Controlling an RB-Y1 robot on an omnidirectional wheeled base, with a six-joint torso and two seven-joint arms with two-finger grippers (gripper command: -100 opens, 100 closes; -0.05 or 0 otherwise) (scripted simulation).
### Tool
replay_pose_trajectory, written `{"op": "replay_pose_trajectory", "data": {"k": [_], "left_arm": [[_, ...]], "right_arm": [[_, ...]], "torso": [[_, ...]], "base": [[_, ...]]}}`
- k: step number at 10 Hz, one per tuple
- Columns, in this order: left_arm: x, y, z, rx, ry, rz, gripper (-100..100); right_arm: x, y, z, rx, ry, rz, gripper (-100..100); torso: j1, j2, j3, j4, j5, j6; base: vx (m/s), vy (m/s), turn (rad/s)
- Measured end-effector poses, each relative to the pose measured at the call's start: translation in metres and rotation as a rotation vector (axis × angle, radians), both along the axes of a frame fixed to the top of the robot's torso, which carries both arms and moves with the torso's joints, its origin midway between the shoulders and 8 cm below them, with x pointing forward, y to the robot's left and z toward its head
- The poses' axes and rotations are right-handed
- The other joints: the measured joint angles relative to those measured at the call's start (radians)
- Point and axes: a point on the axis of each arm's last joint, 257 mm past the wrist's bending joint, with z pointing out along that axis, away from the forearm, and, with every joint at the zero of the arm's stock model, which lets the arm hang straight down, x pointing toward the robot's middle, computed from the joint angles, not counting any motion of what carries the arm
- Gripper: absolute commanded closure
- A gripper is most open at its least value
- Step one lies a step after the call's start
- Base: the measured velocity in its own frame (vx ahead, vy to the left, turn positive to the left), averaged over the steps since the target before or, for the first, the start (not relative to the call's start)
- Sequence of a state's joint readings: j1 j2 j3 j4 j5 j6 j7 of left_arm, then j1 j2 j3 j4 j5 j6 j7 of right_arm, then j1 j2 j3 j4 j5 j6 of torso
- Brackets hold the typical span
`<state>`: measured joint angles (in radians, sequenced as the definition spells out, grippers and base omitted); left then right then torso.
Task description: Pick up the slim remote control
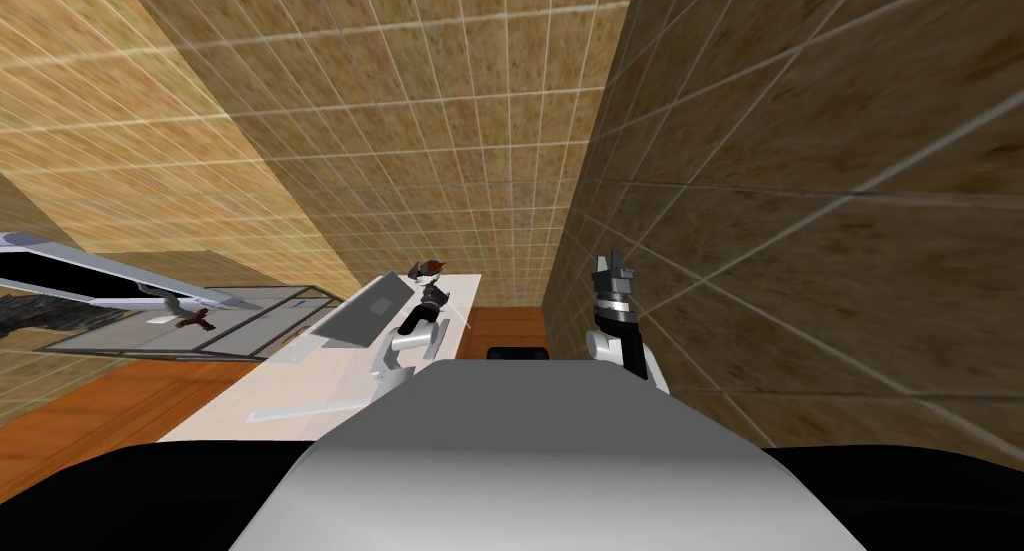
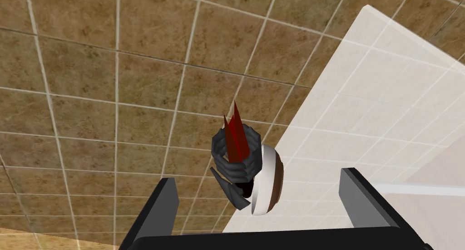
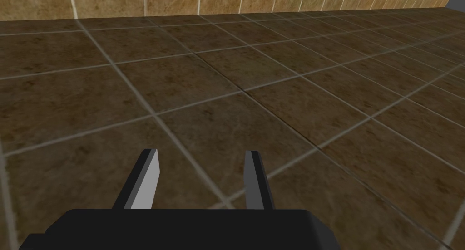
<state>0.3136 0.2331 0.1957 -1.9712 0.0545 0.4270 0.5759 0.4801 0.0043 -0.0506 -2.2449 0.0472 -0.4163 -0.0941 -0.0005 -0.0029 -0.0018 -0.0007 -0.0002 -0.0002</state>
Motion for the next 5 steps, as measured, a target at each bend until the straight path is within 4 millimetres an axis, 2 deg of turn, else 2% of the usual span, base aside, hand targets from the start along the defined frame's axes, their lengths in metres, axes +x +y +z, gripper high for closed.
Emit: {"op": "replay_pose_trajectory", "data": {"k": [5], "left_arm": [[-0.015,0.031,-0.043,-0.084,0.129,0.083,-100]], "right_arm": [[0.000,0.000,0.000,0.000,0.000,0.000,0]], "torso": [[0.000,0.001,0.000,0.000,0.000,0.000]], "base": [[0.036,-0.005,-0.005]]}}
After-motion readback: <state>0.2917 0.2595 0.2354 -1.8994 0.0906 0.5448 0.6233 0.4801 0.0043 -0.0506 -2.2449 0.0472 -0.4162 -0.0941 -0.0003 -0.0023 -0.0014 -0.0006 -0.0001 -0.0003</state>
